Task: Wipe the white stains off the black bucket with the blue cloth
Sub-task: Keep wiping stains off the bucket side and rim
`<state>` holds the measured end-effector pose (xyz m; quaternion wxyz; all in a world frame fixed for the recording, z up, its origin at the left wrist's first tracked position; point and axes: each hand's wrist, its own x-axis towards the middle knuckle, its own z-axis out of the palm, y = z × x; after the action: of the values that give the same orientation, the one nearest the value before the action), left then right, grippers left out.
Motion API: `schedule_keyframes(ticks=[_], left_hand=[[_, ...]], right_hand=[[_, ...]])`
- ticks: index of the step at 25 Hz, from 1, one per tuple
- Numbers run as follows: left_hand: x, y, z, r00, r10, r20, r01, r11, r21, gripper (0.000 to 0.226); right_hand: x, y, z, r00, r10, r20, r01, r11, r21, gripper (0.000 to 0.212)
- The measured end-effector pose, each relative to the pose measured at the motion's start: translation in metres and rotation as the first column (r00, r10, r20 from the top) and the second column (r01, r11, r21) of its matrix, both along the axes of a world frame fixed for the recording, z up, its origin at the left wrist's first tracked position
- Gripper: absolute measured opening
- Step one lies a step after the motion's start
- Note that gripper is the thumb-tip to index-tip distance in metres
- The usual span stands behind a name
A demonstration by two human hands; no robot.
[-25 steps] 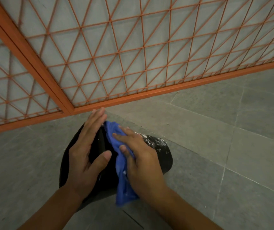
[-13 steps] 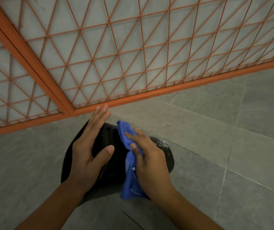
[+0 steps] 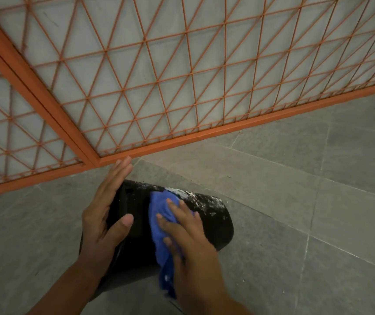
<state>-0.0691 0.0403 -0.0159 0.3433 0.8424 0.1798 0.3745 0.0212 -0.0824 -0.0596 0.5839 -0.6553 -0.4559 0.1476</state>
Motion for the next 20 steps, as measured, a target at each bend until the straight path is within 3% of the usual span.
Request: schedule_keyframes(ticks=[3, 7, 11, 13, 17, 20], left_hand=[[0.002, -0.001, -0.002, 1.0, 0.014, -0.002, -0.014, 1.0, -0.016, 0.076], [0.004, -0.003, 0.002, 1.0, 0.009, 0.023, -0.008, 0.999, -0.033, 0.075], [0.005, -0.004, -0.001, 1.0, -0.001, 0.001, 0.001, 1.0, -0.002, 0.077], [0.004, 0.0, -0.001, 1.0, 0.02, 0.007, -0.02, 0.999, -0.033, 0.073], [0.001, 0.005, 0.001, 0.999, 0.034, 0.017, -0.033, 0.998, -0.045, 0.061], [0.003, 0.003, 0.001, 1.0, -0.011, 0.014, 0.011, 1.0, -0.006, 0.066]], right_hand=[[0.016, 0.022, 0.013, 0.996, 0.079, -0.036, -0.079, 0.997, -0.003, 0.034], [0.034, 0.009, 0.005, 0.994, -0.05, -0.1, 0.036, 0.989, -0.142, 0.033], [0.009, 0.006, 0.012, 0.999, 0.045, -0.006, -0.045, 0.999, -0.011, 0.034], [0.023, 0.017, 0.009, 0.996, 0.061, -0.067, -0.064, 0.997, -0.041, 0.034], [0.037, 0.004, -0.001, 0.974, -0.072, -0.216, 0.038, 0.987, -0.158, 0.035], [0.022, -0.004, 0.012, 0.996, 0.028, -0.081, -0.044, 0.977, -0.207, 0.043]])
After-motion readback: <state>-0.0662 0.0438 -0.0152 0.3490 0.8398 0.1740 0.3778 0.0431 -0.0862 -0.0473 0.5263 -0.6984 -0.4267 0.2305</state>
